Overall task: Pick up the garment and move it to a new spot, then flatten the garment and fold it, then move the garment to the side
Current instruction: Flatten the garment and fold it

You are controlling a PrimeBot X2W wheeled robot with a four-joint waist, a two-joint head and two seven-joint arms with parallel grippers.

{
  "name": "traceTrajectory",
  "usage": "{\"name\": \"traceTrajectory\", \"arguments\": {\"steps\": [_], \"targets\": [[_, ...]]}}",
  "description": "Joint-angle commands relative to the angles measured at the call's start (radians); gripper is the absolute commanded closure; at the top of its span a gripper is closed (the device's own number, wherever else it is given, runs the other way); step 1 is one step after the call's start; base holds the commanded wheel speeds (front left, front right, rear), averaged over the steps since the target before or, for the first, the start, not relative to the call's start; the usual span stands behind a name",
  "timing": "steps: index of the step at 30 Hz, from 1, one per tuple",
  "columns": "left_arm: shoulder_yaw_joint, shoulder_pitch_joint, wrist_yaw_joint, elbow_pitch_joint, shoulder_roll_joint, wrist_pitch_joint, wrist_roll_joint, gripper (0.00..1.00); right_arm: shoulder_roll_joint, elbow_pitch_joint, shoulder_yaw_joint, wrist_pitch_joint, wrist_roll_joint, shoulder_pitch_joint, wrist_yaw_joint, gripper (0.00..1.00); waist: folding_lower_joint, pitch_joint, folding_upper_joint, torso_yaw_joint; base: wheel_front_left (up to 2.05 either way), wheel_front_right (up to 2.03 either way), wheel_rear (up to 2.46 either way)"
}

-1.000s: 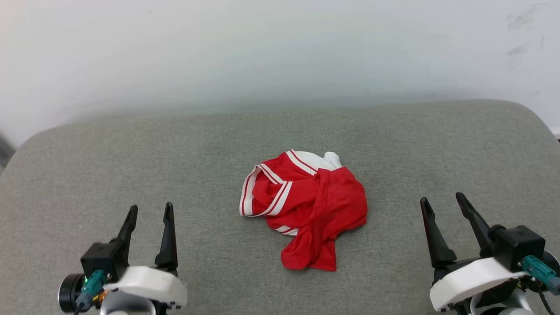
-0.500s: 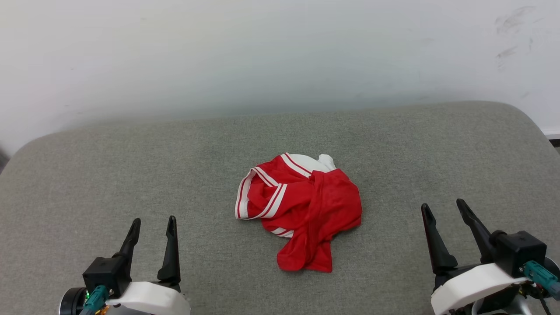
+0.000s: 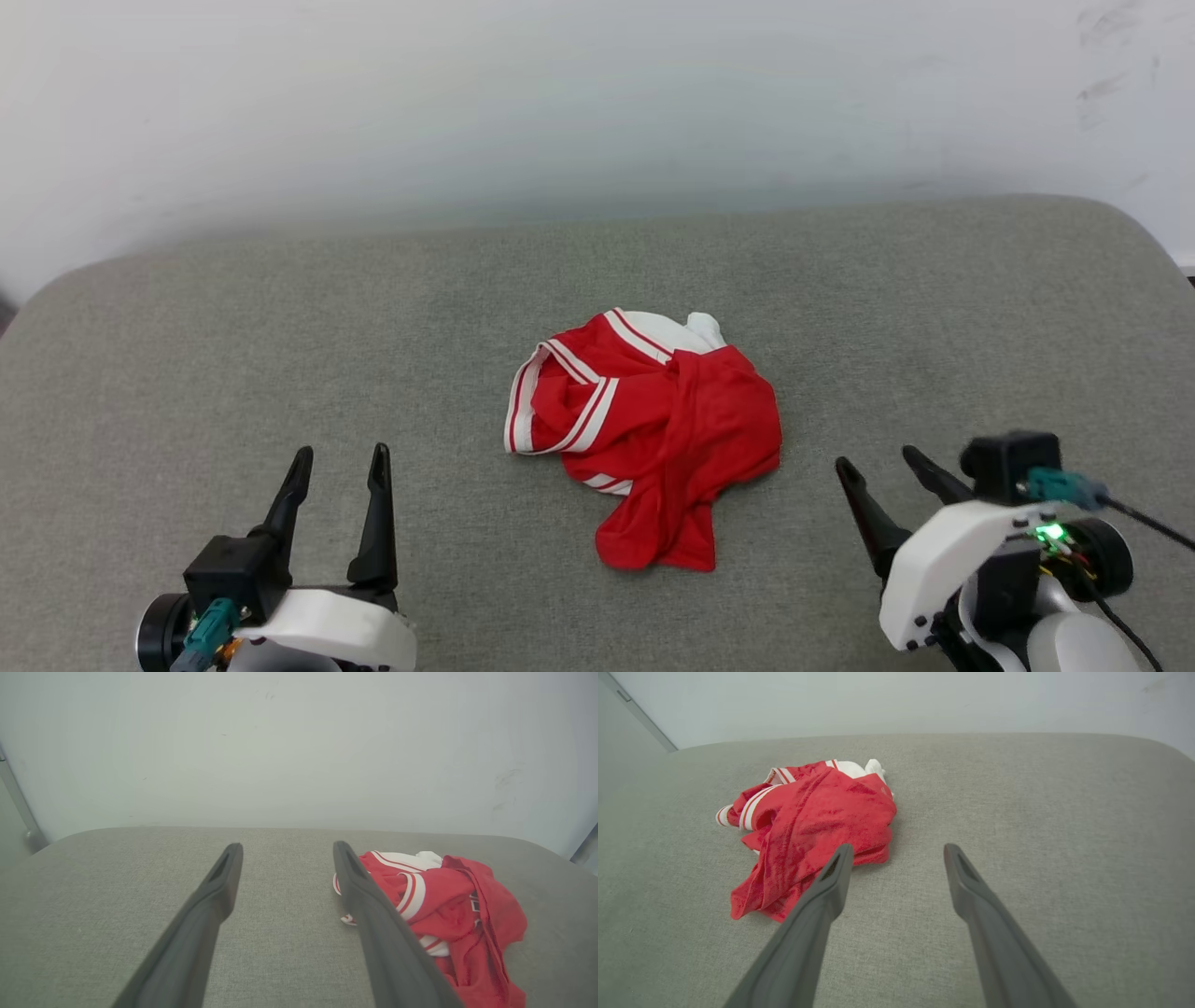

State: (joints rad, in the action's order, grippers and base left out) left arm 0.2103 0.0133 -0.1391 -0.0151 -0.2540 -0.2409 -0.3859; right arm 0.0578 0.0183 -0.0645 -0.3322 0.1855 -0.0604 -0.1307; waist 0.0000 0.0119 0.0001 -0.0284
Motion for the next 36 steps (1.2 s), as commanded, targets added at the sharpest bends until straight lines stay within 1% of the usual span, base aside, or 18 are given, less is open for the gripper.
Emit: {"name": "traceTrajectory", "arguments": {"steps": [1,4,9,14,18,22,23,24,25,27,31,33,36], "targets": [[-0.001,-0.018,0.006,0.000,-0.001,-0.006,0.000,0.00,0.005,0.004,-0.010,-0.026,0.010,-0.025,0.000,0.00,0.0000,0.017,-0.0001,0.013,0.00,0.00,0.00],[0.002,-0.045,0.019,-0.009,0.008,-0.013,-0.001,0.00,0.023,0.028,-0.066,-0.163,0.045,-0.085,0.000,0.00,0.0000,0.047,-0.0001,0.037,0.00,0.00,0.00],[0.008,-0.088,0.038,-0.018,0.028,-0.020,0.006,0.00,0.057,0.068,-0.187,-0.319,0.100,-0.193,0.000,0.00,0.0000,0.091,-0.0001,0.084,0.00,0.00,0.00],[0.007,-0.125,0.060,-0.031,0.046,-0.024,0.014,0.00,0.066,0.129,-0.286,-0.385,0.142,-0.299,0.000,0.00,0.0000,0.136,-0.0001,0.125,0.00,0.00,0.00],[-0.006,-0.147,0.075,-0.041,0.063,-0.026,0.023,0.00,0.072,0.210,-0.340,-0.400,0.152,-0.366,0.000,0.00,0.0000,0.159,-0.0001,0.144,0.00,0.00,0.00],[-0.021,-0.151,0.091,-0.051,0.079,-0.026,0.034,0.00,0.066,0.289,-0.363,-0.390,0.170,-0.404,0.000,0.00,0.0000,0.169,-0.0001,0.151,0.00,0.00,0.00],[-0.025,-0.151,0.095,-0.053,0.082,-0.026,0.039,0.00,0.064,0.303,-0.365,-0.388,0.176,-0.407,0.000,0.04,0.0000,0.170,-0.0001,0.151,0.00,0.00,0.00],[-0.031,-0.150,0.096,-0.054,0.085,-0.026,0.042,0.00,0.063,0.313,-0.367,-0.383,0.177,-0.411,0.000,0.69,0.0000,0.170,-0.0001,0.150,0.00,0.00,0.00],[-0.036,-0.148,0.100,-0.056,0.088,-0.026,0.044,0.00,0.065,0.320,-0.367,-0.378,0.181,-0.415,0.000,1.00,0.0000,0.170,-0.0001,0.147,0.00,0.00,0.00],[-0.046,-0.139,0.104,-0.060,0.090,-0.026,0.051,0.00,0.072,0.323,-0.366,-0.365,0.185,-0.417,0.000,1.00,0.0000,0.166,-0.0001,0.137,0.00,0.00,0.00],[-0.063,-0.129,0.113,-0.065,0.094,-0.025,0.062,0.00,0.089,0.291,-0.331,-0.327,0.187,-0.394,0.000,1.00,0.0000,0.152,-0.0001,0.108,0.00,0.00,0.00],[-0.066,-0.124,0.119,-0.065,0.097,-0.024,0.068,0.00,0.095,0.265,-0.294,-0.309,0.187,-0.363,0.000,1.00,0.0000,0.144,-0.0001,0.092,0.00,0.00,0.00],[-0.075,-0.117,0.123,-0.071,0.100,-0.024,0.074,0.00,0.097,0.216,-0.209,-0.289,0.175,-0.294,0.000,1.00,0.0000,0.128,-0.0001,0.069,0.00,0.00,0.00]]}}
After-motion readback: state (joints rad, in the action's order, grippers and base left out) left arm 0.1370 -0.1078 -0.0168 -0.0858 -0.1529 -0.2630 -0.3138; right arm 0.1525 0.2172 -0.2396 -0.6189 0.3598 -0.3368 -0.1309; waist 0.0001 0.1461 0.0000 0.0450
